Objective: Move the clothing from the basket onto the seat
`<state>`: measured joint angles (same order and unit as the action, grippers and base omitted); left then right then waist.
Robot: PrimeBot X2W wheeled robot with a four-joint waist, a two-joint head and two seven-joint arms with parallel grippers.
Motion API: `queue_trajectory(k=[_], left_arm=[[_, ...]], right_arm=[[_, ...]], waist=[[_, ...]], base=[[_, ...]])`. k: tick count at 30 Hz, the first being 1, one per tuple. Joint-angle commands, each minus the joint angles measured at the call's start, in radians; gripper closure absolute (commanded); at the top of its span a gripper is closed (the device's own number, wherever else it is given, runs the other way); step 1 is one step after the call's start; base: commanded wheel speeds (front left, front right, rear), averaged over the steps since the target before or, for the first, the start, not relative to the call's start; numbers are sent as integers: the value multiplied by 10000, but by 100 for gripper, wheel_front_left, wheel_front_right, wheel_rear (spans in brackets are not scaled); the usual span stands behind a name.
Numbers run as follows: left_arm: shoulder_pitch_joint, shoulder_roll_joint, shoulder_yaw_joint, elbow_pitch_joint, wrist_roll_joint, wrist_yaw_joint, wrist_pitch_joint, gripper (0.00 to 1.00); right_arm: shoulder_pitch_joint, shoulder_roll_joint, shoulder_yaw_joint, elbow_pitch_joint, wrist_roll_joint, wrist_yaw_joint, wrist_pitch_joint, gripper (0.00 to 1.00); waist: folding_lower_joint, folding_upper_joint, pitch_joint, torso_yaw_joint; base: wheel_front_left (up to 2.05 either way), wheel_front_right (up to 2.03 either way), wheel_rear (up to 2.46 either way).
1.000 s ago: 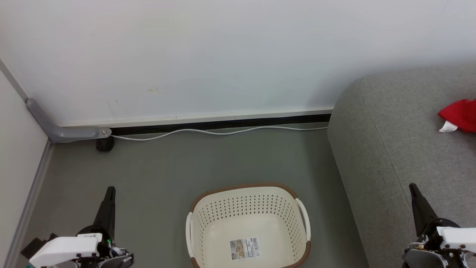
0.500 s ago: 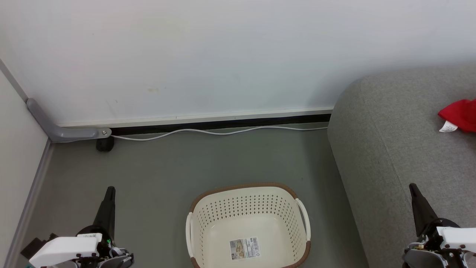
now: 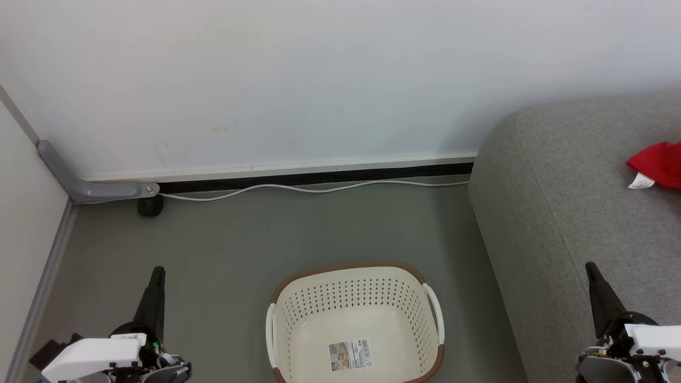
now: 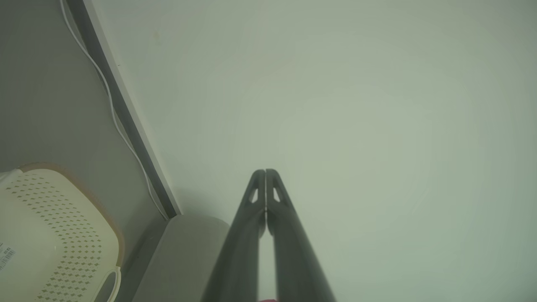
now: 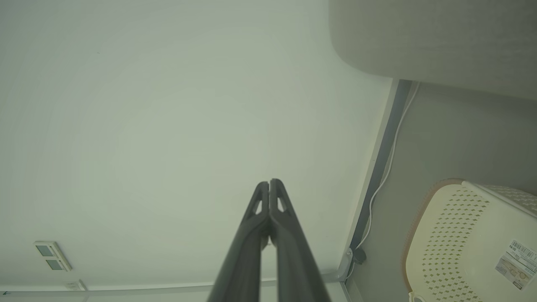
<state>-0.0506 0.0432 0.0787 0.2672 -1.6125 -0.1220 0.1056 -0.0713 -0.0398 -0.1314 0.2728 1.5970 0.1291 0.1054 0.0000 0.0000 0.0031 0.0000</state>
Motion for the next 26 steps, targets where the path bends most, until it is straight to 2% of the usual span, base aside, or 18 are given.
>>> queue_trajectory(k=[1, 26], left_arm=[[-572, 91, 331, -222, 23, -86, 61, 100], [-573, 84, 341, -222, 32, -86, 69, 100]], right_arm=[[-367, -105, 167, -280, 109, 16, 86, 100], [-367, -104, 171, -280, 112, 16, 83, 100]], waist=[[0, 0, 0, 0], [0, 0, 0, 0]], base=[[0, 0, 0], [0, 0, 0]])
